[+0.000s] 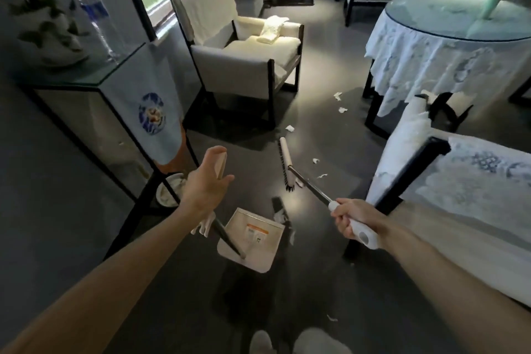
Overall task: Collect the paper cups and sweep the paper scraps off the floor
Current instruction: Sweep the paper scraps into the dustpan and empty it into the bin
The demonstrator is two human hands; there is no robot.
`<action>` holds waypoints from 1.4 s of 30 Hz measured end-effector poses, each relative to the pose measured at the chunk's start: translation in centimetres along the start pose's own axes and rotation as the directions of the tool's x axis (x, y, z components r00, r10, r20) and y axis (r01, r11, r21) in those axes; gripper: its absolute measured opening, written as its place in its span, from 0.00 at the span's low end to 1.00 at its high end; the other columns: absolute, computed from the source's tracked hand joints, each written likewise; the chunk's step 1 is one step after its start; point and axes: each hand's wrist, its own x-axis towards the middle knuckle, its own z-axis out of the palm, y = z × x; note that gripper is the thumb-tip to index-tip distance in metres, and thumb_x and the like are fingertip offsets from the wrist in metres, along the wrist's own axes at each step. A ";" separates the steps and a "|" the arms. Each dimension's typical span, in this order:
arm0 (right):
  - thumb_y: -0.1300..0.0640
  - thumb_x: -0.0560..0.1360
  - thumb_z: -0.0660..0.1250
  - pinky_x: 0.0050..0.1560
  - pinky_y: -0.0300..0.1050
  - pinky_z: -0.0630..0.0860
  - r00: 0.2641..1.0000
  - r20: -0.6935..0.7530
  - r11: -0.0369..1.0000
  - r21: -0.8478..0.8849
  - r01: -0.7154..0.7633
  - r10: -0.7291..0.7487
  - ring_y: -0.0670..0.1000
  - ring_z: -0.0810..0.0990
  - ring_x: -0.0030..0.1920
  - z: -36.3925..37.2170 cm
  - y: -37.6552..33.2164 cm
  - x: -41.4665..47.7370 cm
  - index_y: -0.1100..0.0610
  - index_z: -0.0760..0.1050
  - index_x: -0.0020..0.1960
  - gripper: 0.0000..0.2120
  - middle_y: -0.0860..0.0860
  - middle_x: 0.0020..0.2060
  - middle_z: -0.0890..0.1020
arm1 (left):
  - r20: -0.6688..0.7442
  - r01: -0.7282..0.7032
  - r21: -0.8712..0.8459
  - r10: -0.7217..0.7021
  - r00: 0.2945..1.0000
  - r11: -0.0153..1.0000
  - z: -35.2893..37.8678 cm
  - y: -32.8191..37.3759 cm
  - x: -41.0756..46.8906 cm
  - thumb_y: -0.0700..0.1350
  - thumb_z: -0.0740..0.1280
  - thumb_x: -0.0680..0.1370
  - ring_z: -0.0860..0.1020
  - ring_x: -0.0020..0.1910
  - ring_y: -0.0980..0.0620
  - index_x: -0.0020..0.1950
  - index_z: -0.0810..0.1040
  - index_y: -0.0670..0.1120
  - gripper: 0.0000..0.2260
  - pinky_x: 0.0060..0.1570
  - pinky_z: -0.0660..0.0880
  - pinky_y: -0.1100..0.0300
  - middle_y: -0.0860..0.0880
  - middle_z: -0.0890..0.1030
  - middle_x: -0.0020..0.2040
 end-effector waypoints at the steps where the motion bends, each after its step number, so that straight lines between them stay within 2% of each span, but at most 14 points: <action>1: 0.70 0.77 0.56 0.17 0.34 0.66 1.000 -0.016 1.000 0.004 0.001 -0.001 0.43 0.69 0.21 0.0 -1.4 1.1 0.58 0.66 0.64 0.18 0.51 0.24 0.74 | 0.012 -0.029 -0.023 0.029 1.000 0.999 0.5 0.1 2.6 0.45 0.69 0.76 0.76 0.45 0.51 0.65 0.61 0.61 0.24 0.37 0.76 0.58 0.51 0.72 0.52; 7: 0.70 0.77 0.57 0.18 0.34 0.67 0.994 -0.106 0.998 0.053 0.026 -0.020 0.43 0.69 0.20 -2.2 -10.5 9.3 0.55 0.64 0.69 0.23 0.52 0.24 0.74 | 0.092 -0.141 -0.083 0.148 0.985 0.987 5.1 1.6 18.1 0.45 0.69 0.76 0.74 0.53 0.56 0.67 0.60 0.61 0.26 0.39 0.71 0.68 0.50 0.73 0.64; 10: 0.71 0.77 0.56 0.17 0.33 0.65 0.992 -0.127 0.994 0.101 0.039 -0.026 0.43 0.68 0.19 -4.1 -15.9 14.5 0.58 0.67 0.65 0.19 0.51 0.24 0.72 | 0.120 -0.154 -0.097 0.165 0.979 0.983 7.9 2.9 26.4 0.45 0.69 0.76 0.72 0.59 0.55 0.67 0.61 0.61 0.26 0.41 0.69 0.70 0.49 0.71 0.68; 15: 0.72 0.77 0.55 0.16 0.32 0.64 0.982 -0.184 0.996 0.072 0.058 -0.044 0.42 0.68 0.17 -7.6 -26.4 21.5 0.57 0.68 0.53 0.12 0.53 0.26 0.72 | 0.115 -0.166 -0.092 0.176 0.978 0.982 11.9 7.1 38.7 0.44 0.70 0.75 0.71 0.55 0.55 0.66 0.64 0.59 0.24 0.41 0.69 0.67 0.46 0.73 0.66; 18: 0.70 0.76 0.57 0.17 0.33 0.66 0.979 -0.199 0.998 0.054 0.044 -0.032 0.43 0.69 0.18 -9.8 -32.0 24.5 0.62 0.69 0.62 0.15 0.53 0.25 0.73 | 0.138 -0.173 -0.097 0.186 0.973 0.980 13.6 10.0 44.7 0.43 0.70 0.75 0.77 0.51 0.50 0.67 0.64 0.57 0.24 0.38 0.75 0.64 0.46 0.74 0.63; 21: 0.71 0.76 0.57 0.16 0.33 0.65 0.971 -0.236 0.996 0.075 0.045 -0.026 0.43 0.69 0.18 -11.9 -37.0 27.5 0.58 0.64 0.70 0.23 0.53 0.25 0.72 | 0.154 -0.182 -0.100 0.196 0.969 0.978 15.8 12.5 50.8 0.44 0.69 0.76 0.77 0.41 0.52 0.67 0.64 0.56 0.23 0.29 0.72 0.67 0.45 0.76 0.58; 25: 0.71 0.77 0.56 0.16 0.32 0.64 0.964 -0.266 0.996 0.084 0.039 -0.016 0.43 0.68 0.17 -14.3 -42.7 32.3 0.55 0.60 0.73 0.27 0.53 0.28 0.70 | 0.181 -0.202 -0.108 0.219 0.959 0.973 19.8 15.3 59.3 0.42 0.69 0.76 0.79 0.49 0.45 0.68 0.64 0.53 0.23 0.40 0.75 0.58 0.42 0.76 0.62; 27: 0.71 0.78 0.56 0.16 0.32 0.63 0.960 -0.281 0.993 0.112 0.042 -0.009 0.43 0.67 0.17 -15.5 -45.8 35.4 0.54 0.62 0.70 0.24 0.53 0.29 0.69 | 0.208 -0.277 -0.104 0.293 0.933 0.955 21.9 16.6 63.8 0.41 0.68 0.76 0.79 0.54 0.45 0.68 0.64 0.53 0.23 0.46 0.74 0.58 0.44 0.75 0.64; 30: 0.70 0.78 0.56 0.16 0.32 0.63 0.955 -0.297 0.992 0.127 0.023 0.016 0.43 0.67 0.17 -17.3 -51.0 40.9 0.56 0.66 0.62 0.16 0.53 0.29 0.69 | 0.259 -0.361 -0.141 0.386 0.885 0.922 24.8 18.4 70.9 0.39 0.67 0.77 0.79 0.43 0.53 0.68 0.65 0.55 0.23 0.42 0.76 0.60 0.44 0.78 0.60; 36: 0.72 0.77 0.55 0.15 0.32 0.62 0.936 -0.350 0.984 0.175 0.038 0.027 0.43 0.67 0.17 -20.3 -62.7 50.4 0.60 0.68 0.44 0.09 0.54 0.28 0.68 | 0.347 -0.452 -0.156 0.477 0.807 0.878 29.8 22.2 86.2 0.40 0.66 0.77 0.74 0.38 0.69 0.65 0.63 0.58 0.22 0.46 0.70 0.62 0.47 0.76 0.64; 38: 0.72 0.77 0.55 0.16 0.32 0.61 0.928 -0.371 0.977 0.209 0.051 0.032 0.43 0.66 0.17 -21.5 -65.7 52.8 0.58 0.67 0.43 0.10 0.53 0.27 0.68 | 0.395 -0.442 -0.179 0.475 0.786 0.879 31.2 23.2 90.7 0.39 0.67 0.77 0.78 0.43 0.61 0.62 0.63 0.60 0.22 0.47 0.75 0.56 0.44 0.77 0.62; 39: 0.72 0.77 0.56 0.16 0.32 0.62 0.925 -0.378 0.975 0.215 0.050 0.036 0.43 0.66 0.17 -22.0 -67.0 53.9 0.57 0.67 0.46 0.10 0.53 0.27 0.68 | 0.415 -0.429 -0.184 0.465 0.782 0.884 32.0 23.4 92.8 0.39 0.67 0.77 0.80 0.46 0.51 0.62 0.63 0.60 0.22 0.49 0.77 0.50 0.43 0.77 0.62; 40: 0.72 0.77 0.56 0.16 0.32 0.62 0.922 -0.386 0.974 0.220 0.051 0.039 0.44 0.66 0.17 -22.7 -68.3 55.1 0.57 0.68 0.51 0.12 0.53 0.27 0.69 | 0.435 -0.422 -0.177 0.455 0.777 0.889 32.9 23.7 94.9 0.38 0.67 0.76 0.80 0.48 0.45 0.61 0.63 0.60 0.23 0.52 0.77 0.46 0.42 0.77 0.61; 42: 0.71 0.77 0.57 0.17 0.32 0.63 0.902 -0.428 0.972 0.228 0.050 0.054 0.44 0.66 0.17 -24.5 -70.8 57.7 0.55 0.65 0.67 0.21 0.53 0.28 0.69 | 0.481 -0.419 -0.145 0.434 0.762 0.896 34.8 24.0 98.8 0.38 0.67 0.76 0.79 0.51 0.43 0.60 0.63 0.61 0.23 0.53 0.76 0.43 0.44 0.76 0.64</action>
